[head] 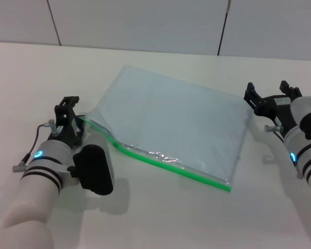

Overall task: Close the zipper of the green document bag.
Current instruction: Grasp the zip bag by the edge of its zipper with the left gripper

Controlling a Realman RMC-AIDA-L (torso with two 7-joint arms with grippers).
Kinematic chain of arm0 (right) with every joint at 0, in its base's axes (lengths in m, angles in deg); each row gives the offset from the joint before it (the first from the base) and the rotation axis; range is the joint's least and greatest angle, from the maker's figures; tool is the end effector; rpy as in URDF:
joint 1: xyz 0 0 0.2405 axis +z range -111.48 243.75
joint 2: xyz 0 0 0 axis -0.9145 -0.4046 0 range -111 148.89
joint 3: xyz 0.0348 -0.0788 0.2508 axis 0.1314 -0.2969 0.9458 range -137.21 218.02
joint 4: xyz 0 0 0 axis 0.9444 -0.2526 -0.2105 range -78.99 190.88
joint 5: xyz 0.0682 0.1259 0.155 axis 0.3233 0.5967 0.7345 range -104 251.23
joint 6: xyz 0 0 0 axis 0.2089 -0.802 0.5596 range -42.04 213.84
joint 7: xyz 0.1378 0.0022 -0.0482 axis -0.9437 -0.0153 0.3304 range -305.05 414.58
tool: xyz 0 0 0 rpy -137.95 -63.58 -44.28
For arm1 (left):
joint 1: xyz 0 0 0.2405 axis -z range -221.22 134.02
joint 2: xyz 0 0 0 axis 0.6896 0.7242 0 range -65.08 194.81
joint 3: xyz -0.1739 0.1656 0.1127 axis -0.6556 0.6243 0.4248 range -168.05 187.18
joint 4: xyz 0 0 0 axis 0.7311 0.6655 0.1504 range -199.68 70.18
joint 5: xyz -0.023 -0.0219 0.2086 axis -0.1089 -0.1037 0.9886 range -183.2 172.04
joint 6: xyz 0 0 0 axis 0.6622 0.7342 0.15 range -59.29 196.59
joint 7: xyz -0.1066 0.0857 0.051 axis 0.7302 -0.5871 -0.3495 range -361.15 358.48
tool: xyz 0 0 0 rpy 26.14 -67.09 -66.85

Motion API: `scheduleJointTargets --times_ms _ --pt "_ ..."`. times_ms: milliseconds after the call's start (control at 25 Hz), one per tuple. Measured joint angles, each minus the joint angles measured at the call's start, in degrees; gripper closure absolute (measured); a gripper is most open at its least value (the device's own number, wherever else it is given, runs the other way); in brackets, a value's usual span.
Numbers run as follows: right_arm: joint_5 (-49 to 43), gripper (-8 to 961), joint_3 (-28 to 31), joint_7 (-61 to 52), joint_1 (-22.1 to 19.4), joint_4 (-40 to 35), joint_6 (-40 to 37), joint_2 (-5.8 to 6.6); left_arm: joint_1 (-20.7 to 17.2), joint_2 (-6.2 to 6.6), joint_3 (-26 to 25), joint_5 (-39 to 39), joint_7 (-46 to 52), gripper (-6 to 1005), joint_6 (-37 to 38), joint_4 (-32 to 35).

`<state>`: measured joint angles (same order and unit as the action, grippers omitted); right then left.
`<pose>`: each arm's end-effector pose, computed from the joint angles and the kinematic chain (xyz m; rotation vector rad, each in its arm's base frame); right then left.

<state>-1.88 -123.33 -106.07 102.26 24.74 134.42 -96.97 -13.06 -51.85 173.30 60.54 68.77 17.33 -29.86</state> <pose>0.2762 0.3746 -0.0874 -1.7123 0.7485 0.5003 -0.3062 0.3407 -0.0917 -1.7893 0.4075 0.6307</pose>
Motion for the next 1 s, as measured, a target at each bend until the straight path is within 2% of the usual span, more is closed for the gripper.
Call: scheduleJointTargets --times_ms 1000 --pt "0.0 90 0.0 0.0 0.16 -0.09 0.0 0.0 1.51 -0.08 -0.02 0.19 -3.92 460 3.69 0.38"
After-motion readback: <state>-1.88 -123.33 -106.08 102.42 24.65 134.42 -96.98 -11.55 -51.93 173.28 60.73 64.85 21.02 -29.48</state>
